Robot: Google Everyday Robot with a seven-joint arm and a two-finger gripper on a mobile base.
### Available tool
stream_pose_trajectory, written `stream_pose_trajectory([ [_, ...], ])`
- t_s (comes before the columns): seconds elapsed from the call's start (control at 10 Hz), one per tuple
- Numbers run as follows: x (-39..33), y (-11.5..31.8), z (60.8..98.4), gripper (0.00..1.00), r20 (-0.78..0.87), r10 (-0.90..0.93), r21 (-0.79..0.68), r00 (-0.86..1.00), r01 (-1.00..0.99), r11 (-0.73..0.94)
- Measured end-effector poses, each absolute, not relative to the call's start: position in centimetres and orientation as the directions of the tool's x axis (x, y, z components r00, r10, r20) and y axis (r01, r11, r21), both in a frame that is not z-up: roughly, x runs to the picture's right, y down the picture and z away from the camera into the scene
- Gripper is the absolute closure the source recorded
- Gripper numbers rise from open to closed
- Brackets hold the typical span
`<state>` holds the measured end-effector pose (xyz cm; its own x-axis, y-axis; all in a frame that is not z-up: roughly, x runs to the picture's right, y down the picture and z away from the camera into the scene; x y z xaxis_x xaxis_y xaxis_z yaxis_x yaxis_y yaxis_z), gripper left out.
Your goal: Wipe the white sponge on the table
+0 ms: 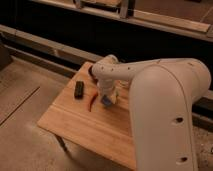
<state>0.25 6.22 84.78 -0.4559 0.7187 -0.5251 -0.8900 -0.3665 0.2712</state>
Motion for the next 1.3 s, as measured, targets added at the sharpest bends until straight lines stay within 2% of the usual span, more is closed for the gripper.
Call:
stream_pose_trajectory([
  [0.8, -0.37, 6.51, 84.65, 1.0, -0.531, 0.721, 0.262, -0.445, -0.896, -0.36],
  [0.9, -0.37, 6.51, 84.65, 0.96, -0.531, 0.721, 0.262, -0.445, -0.896, -0.36],
  [1.2, -0.37, 6.51, 84.65, 0.69, -0.531, 0.721, 0.262, -0.445, -0.895, -0.36],
  [1.3, -0.37, 6.51, 84.65, 0.57, -0.531, 0.721, 0.262, -0.445, -0.895, -0.36],
])
